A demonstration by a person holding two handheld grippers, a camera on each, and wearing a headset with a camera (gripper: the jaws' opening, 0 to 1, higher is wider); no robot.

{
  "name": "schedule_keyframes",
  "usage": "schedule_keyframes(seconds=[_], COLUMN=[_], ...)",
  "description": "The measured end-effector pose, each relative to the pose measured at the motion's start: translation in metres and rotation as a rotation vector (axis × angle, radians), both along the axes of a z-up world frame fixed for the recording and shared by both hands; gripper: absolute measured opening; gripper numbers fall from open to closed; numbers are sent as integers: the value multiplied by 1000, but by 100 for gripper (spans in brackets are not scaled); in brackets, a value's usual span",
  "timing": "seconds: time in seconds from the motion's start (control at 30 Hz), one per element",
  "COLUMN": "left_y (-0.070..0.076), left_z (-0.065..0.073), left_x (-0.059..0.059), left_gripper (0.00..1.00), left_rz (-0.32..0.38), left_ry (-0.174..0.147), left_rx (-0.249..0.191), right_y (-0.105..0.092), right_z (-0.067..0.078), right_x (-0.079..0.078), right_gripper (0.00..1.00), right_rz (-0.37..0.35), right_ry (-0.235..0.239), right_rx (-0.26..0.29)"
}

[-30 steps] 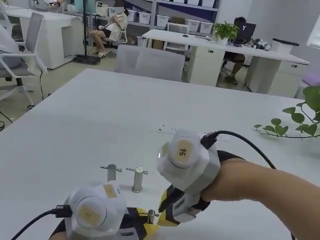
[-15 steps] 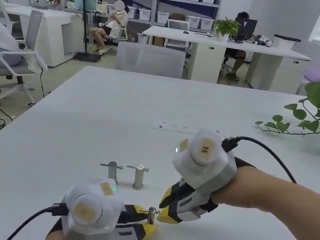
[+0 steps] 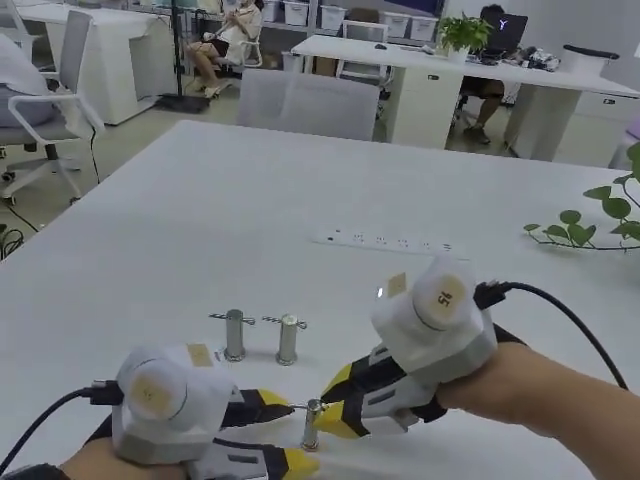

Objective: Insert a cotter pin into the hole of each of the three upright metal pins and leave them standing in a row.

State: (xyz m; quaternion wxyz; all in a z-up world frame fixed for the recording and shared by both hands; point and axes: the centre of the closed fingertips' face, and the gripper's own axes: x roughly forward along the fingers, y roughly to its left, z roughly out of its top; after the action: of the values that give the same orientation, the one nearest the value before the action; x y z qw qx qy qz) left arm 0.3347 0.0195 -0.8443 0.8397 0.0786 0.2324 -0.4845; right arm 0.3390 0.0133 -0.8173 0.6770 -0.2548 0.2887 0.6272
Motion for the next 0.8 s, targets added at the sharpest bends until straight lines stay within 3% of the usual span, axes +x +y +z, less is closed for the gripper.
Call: schedule_keyframes(seconds=[0.1, 0.2, 0.27, 0.37, 0.43, 0.5, 0.6, 0.8], left_y=[6, 12, 14, 16, 16, 18, 24, 30], left_z=[9, 15, 20, 24, 27, 29, 30, 36], left_x=[-7, -14, -18, -20, -21, -20, -19, -15], left_gripper=[48, 50, 52, 55, 57, 60, 62, 63], left_rz=[-17, -30, -27, -16, -6, 8, 50, 91], left_ry=[-5, -16, -18, -31, -40, -31, -19, -25], left_rx=[-8, 0, -20, -28, -34, -46, -59, -82], right_y=[0, 1, 4, 2, 2, 4, 5, 7], right_z=[-2, -4, -4, -7, -8, -8, -9, -13], right_x=[-1, -1, -4, -2, -1, -3, -2, -2], right_gripper=[17, 17, 17, 18, 17, 18, 18, 17], right_rz=[0, -10, -10, -21, -24, -25, -21, -28], right_ry=[7, 18, 40, 40, 36, 63, 61, 75], right_rx=[33, 73, 114, 120, 135, 169, 192, 248])
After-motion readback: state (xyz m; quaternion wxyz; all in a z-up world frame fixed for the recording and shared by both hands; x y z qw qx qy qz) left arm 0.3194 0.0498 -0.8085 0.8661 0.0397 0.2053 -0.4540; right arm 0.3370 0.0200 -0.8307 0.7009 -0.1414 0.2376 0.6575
